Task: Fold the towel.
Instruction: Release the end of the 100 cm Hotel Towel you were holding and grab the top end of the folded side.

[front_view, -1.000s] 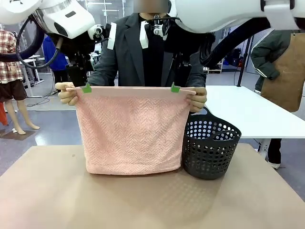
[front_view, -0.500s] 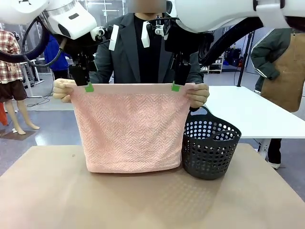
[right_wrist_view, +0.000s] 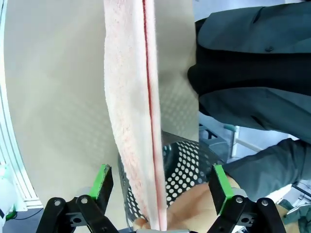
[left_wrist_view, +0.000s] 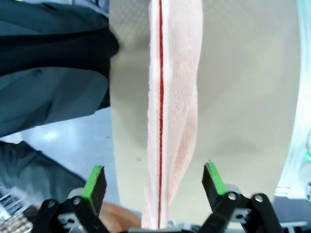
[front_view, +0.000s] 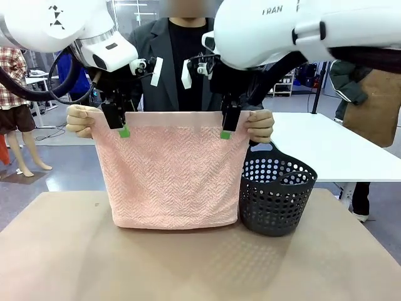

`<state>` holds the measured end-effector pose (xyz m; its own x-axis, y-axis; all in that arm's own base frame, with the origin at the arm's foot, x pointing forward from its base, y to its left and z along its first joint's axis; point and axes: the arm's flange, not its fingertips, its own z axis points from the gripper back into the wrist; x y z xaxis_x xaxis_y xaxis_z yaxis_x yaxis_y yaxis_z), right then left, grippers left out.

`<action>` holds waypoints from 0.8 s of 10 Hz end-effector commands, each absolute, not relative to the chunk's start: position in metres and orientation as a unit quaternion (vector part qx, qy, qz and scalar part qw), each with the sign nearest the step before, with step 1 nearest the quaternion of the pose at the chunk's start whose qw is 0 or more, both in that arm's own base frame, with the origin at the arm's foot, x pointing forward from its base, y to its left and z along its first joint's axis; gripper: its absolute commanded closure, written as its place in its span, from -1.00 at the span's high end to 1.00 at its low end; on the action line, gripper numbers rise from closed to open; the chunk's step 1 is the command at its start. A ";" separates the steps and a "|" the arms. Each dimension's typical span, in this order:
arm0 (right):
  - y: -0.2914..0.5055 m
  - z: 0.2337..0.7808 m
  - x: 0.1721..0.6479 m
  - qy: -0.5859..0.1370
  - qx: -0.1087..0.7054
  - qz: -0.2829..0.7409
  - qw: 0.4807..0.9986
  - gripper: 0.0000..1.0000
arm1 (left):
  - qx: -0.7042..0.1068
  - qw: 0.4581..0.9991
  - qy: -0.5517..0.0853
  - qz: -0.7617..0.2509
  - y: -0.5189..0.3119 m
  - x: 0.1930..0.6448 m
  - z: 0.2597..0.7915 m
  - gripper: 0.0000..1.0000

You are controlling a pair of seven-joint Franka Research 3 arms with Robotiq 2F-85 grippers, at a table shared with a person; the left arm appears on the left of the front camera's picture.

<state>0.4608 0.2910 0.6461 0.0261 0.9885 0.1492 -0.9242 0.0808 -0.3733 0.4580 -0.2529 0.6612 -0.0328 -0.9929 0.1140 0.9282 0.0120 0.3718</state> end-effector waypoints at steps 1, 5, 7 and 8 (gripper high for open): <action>0.298 0.641 0.465 -0.171 -0.071 0.665 0.723 1.00 | 0.064 0.688 -0.167 -0.704 -0.246 0.464 0.652 0.18; 0.301 0.635 0.467 -0.162 -0.074 0.677 0.714 -0.31 | 0.034 0.683 -0.171 -0.709 -0.235 0.468 0.642 -1.00; 0.301 0.635 0.467 -0.160 -0.069 0.677 0.715 -1.00 | 0.033 0.678 -0.168 -0.714 -0.234 0.466 0.642 -0.91; 0.301 0.635 0.468 -0.158 -0.068 0.677 0.715 -1.00 | 0.027 0.676 -0.170 -0.717 -0.233 0.465 0.645 -1.00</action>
